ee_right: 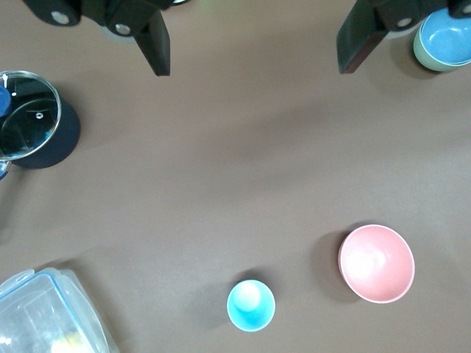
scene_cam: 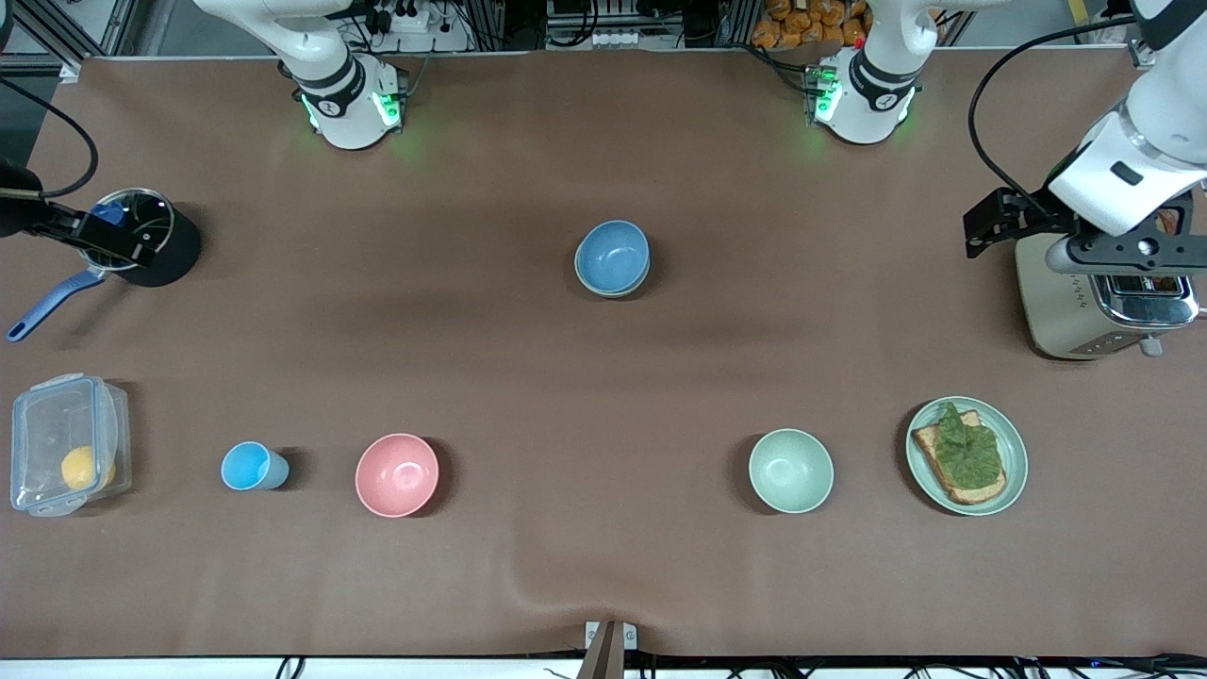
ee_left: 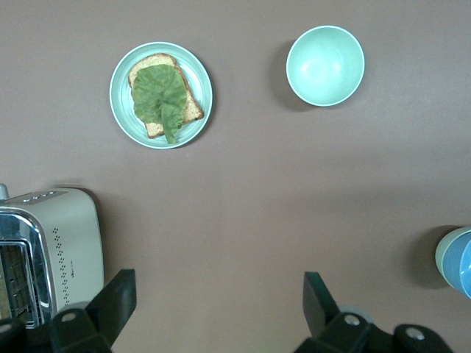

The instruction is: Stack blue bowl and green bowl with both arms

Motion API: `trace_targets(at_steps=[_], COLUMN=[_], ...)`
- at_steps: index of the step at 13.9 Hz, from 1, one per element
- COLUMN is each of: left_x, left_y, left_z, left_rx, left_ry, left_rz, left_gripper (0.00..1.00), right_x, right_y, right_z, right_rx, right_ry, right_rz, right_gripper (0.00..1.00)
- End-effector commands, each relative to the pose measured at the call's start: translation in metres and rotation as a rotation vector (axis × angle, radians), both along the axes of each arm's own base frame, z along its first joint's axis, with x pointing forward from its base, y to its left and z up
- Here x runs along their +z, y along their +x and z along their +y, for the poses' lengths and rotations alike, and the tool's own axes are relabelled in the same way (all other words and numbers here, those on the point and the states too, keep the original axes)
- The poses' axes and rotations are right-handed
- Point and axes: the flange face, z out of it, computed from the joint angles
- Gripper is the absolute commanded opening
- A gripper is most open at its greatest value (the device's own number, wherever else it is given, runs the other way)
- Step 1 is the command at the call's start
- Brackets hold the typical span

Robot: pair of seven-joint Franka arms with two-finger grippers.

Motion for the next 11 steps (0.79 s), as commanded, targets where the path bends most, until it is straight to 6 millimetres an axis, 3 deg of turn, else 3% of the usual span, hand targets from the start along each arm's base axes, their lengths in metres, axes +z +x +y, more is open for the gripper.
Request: trace_targets(at_steps=[1, 3, 7, 11], left_x=[0.018, 0.015, 0.013, 0.016], left_y=[-0.007, -0.008, -0.007, -0.008], left_z=[0.01, 0.018, 0.02, 0.021], left_rx=[0.023, 0.036, 0.028, 0.032], left_ry=[-0.021, -0.02, -0.019, -0.031], left_rz=[0.0, 0.028, 0.031, 0.029], left_gripper=[1.0, 1.0, 1.0, 1.0], right_x=[0.022, 0.028, 0.035, 0.043], right_y=[-0.002, -0.001, 0.0, -0.002], right_z=[-0.004, -0.006, 0.012, 0.013], right_rx=[0.014, 0.011, 0.036, 0.036], right_ry=[-0.021, -0.025, -0.031, -0.032], right_rz=[-0.033, -0.05, -0.059, -0.07], right_gripper=[1.0, 1.0, 1.0, 1.0])
